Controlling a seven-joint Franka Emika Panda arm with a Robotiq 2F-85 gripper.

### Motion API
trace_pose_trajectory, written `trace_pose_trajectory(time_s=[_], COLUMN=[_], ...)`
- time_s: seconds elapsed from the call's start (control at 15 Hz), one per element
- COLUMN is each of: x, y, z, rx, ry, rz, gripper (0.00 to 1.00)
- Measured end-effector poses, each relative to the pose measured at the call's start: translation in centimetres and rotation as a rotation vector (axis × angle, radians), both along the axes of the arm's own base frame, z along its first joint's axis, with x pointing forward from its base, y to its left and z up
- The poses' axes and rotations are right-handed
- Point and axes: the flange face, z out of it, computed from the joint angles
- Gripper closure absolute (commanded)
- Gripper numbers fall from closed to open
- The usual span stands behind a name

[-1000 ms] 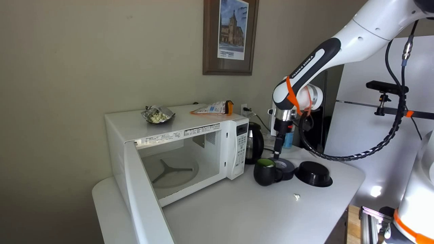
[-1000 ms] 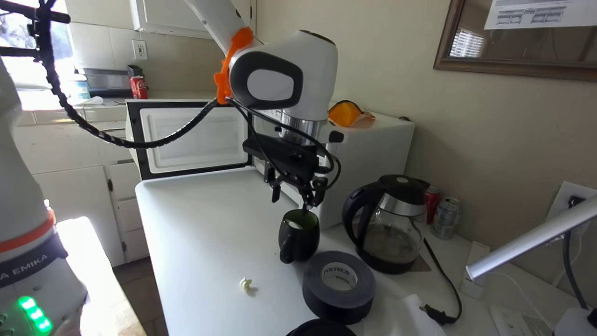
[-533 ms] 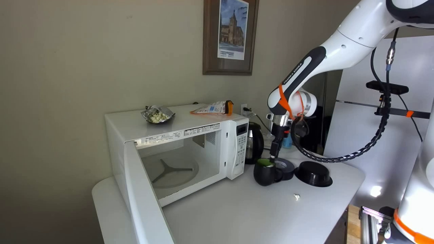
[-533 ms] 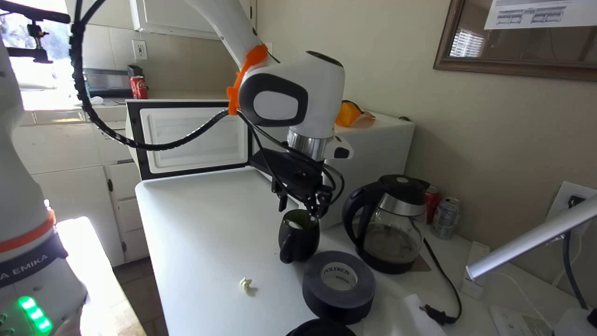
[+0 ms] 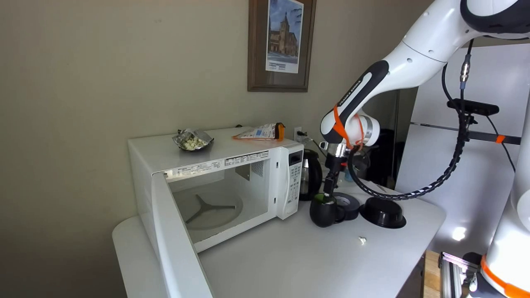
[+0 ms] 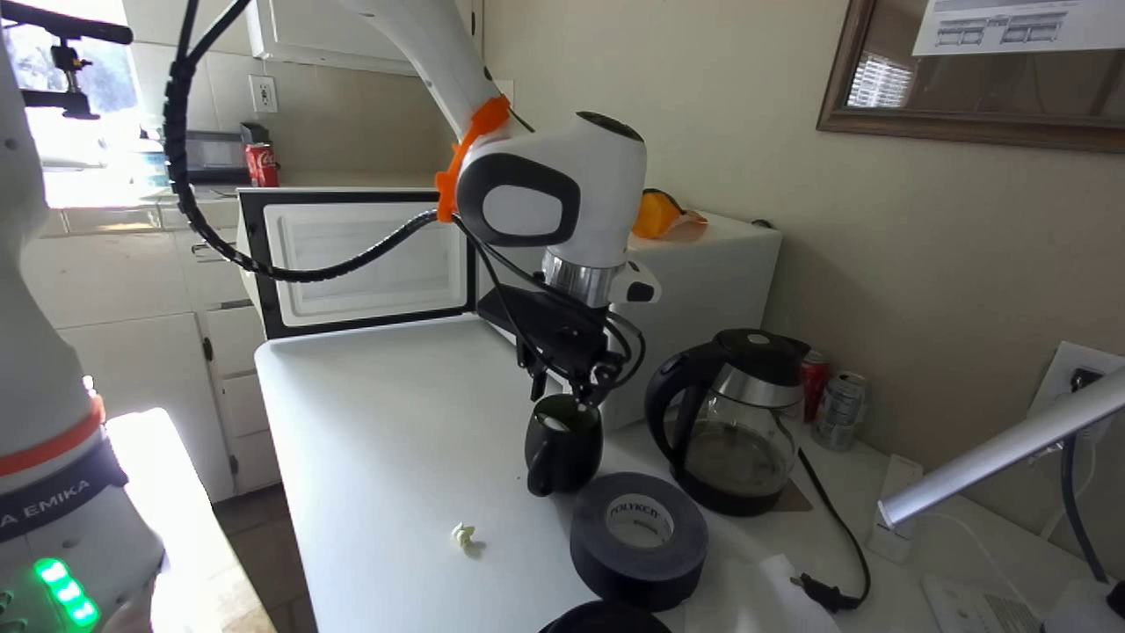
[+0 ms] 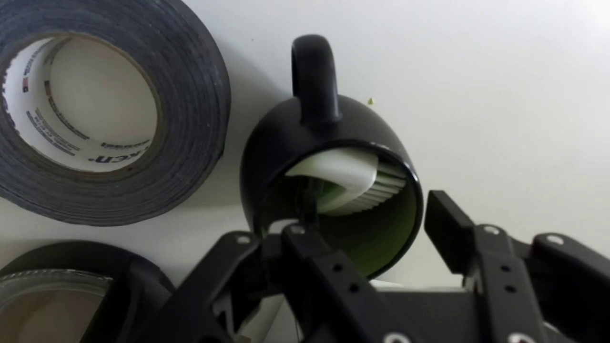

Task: Remove the brush from the black mug.

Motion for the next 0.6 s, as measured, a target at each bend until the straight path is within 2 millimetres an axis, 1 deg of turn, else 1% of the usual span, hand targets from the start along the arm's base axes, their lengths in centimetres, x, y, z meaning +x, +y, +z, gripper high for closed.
trace_pose_trajectory(time_s=[0.13,0.4,0.6], x=[0.3,0.9,1.2], y=[-0.3,-1.2,-1.1], z=[-0.1,-0.5,-1.2], rx=[-0.001,-0.004,-0.002], ry=[-0.001,0.002,0.012], rz=[-0.004,-0.016,-0.012], gripper=[0.45,0.47,0.47])
